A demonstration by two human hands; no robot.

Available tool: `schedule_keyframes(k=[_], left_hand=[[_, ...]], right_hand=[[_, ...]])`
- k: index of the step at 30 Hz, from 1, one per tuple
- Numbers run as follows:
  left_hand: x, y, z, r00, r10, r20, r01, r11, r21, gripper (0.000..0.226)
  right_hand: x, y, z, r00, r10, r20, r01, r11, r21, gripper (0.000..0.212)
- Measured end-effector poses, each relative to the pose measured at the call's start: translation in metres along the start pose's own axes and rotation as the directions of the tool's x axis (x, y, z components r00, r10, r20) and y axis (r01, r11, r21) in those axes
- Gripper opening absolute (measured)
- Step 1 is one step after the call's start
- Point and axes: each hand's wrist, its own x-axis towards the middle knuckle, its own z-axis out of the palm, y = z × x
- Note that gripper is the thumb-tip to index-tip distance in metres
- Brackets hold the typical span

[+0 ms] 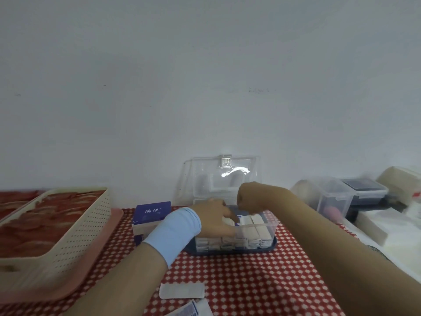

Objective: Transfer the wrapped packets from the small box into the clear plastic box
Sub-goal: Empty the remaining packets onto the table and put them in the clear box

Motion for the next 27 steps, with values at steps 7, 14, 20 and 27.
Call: schedule_keyframes(k=[7,14,20,27], left_hand=[[-0.054,-0.015,-0.029,0.936,-0.045,-0.350,-0.045,0.969,-0.243,0.016],[-0.103,-0.031,0.014,0.990,-0.118,-0.075,0.106,0.982,-0.154,0.027],[-0.120,-0.036,0.057,0.987,-0.128,0.102,0.124,0.991,0.042,0.044],[-0.129,-0.033,0.073,0.978,-0.201,0.063,0.203,0.979,-0.025,0.031]], right_hand=[[-0.054,-0.038,-0.037,0.978,-0.112,-0.174,0.144,0.973,0.181,0.020],[-0.089,-0.091,-0.001,0.956,-0.219,0.197,0.168,0.955,0.246,0.020],[-0.105,-0.118,0.045,0.904,-0.132,0.407,0.077,0.986,0.148,0.025],[-0.126,-0.123,0.061,0.952,-0.076,0.296,0.054,0.995,0.081,0.061]])
